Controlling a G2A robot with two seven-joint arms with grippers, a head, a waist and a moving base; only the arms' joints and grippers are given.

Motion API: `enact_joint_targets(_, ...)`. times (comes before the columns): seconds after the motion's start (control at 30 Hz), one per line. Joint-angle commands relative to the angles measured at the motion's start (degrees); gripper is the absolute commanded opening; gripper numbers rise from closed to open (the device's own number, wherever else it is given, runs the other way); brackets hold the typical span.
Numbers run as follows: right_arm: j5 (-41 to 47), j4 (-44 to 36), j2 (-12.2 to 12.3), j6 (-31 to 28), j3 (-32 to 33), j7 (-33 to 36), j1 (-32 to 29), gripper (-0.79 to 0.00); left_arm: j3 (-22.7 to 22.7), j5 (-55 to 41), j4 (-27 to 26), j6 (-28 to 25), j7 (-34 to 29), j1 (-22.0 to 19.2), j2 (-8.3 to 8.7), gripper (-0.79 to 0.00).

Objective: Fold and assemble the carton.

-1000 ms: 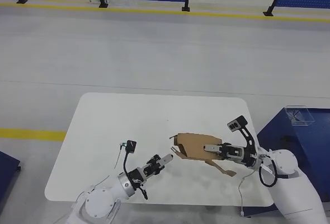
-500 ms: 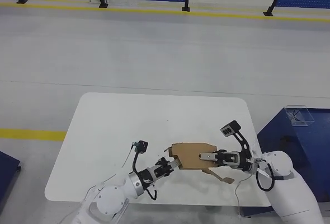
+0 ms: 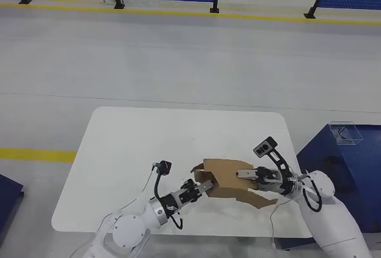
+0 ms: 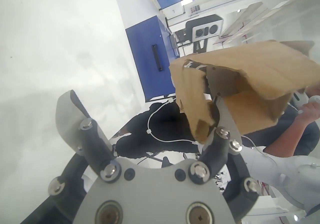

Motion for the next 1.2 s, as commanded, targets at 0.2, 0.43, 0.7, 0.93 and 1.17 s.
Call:
enact_joint_targets(0.2, 10.2, 2.8, -0.9, 9.6, -1.3, 0.1, 2.0, -0.785, -11.3, -15.9, -3.8, -9.6, -4.2, 7.4, 1.63, 0.000)
enact_joint_targets(0.43, 10.2, 2.8, -0.9, 9.6, -1.3, 0.1, 2.0, -0.785, -11.3, -15.9, -3.8, -9.6, -4.2, 7.4, 1.63, 0.000)
enact_joint_targets(0.7, 10.2, 2.8, -0.9, 9.6, -1.3, 0.1, 2.0, -0.785, -11.3, -15.9, -3.8, -9.6, -4.2, 7.4, 1.63, 0.000)
enact_joint_targets(0.93, 21.4, 5.9, -2.8, 21.9, -7.3, -4.9, 3.2, -0.785, -18.3, -14.1, -4.6, -12.0, -7.1, 9.0, 2.77, 0.000)
enact_joint_targets(1.17, 24.5, 8.8, -4.4, 25.0, -11.6, -3.4, 4.3, -0.785, -21.2, -9.0, -7.7, -12.2, -14.5, 12.5, 3.97, 0.000)
